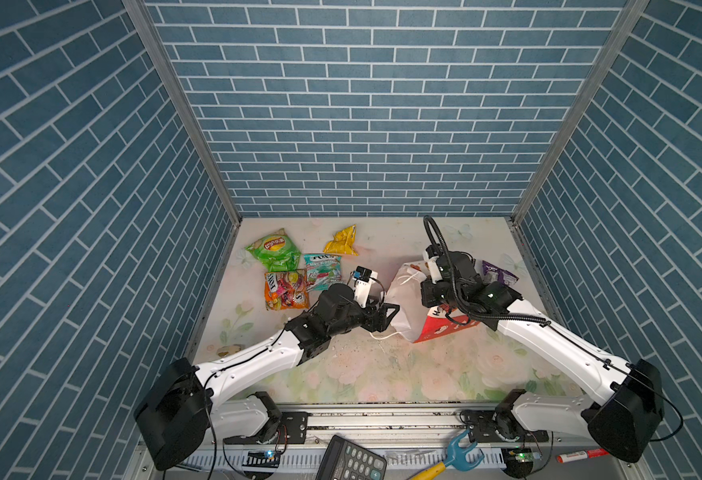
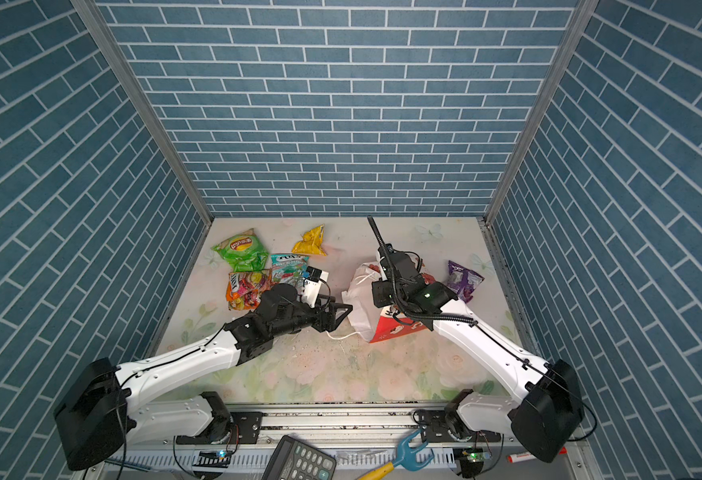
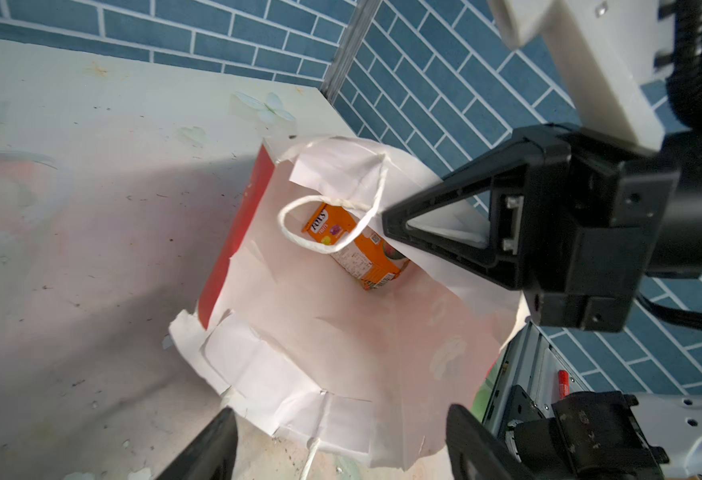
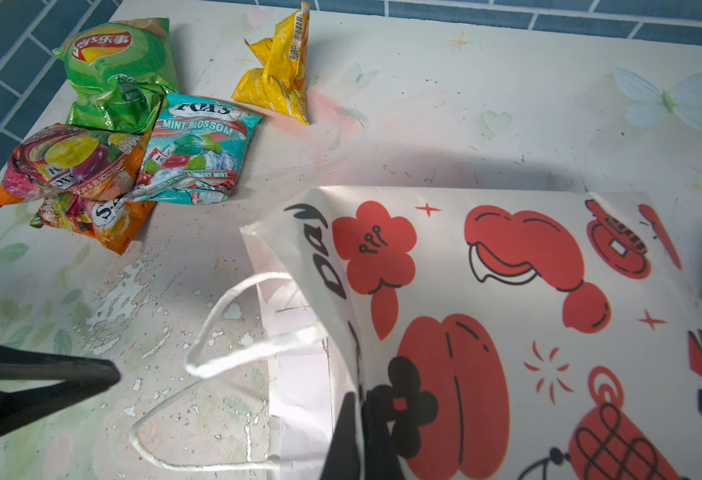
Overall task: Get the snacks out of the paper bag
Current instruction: 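Move the open left gripper back over the paper bag mouth, then lower the left gripper into the bag toward the orange Fox's packet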
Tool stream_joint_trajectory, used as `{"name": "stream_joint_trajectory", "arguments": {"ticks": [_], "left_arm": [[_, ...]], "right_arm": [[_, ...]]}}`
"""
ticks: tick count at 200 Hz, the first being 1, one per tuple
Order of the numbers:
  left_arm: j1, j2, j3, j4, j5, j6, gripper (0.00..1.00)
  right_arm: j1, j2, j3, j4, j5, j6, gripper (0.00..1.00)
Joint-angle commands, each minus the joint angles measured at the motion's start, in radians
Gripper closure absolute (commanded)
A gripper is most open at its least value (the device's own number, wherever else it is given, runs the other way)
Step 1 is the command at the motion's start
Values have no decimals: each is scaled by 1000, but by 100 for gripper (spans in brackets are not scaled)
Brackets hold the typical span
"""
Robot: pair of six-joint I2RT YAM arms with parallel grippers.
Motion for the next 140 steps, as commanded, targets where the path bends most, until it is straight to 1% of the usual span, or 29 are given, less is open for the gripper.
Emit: {"name": "stream_joint_trajectory", "arguments": {"ticks": [1,24,46,83,121,140], "left_arm": [[-12,38,-39,135,-26,32,24],[-14,82,-100,287,-40,14,29],[-15,142,-127,398,-38,0,37],[-33,259,-143,572,2,-48,40],[-76,384,-144,763,32,-93,42],[-100,411,-135,795,41,-101,45]], "right_arm": [[6,-19,2,-10,-59,-64,100],[6,-33,2,-14,-84,-91,100],[6,-52,-1,-26,-100,-128,100],[6,-106,-17,-48,-140,-155,100],[6,-172,-47,-70,-95,-148,100],[6,-177,-55,-74,-83,-137,100]]}}
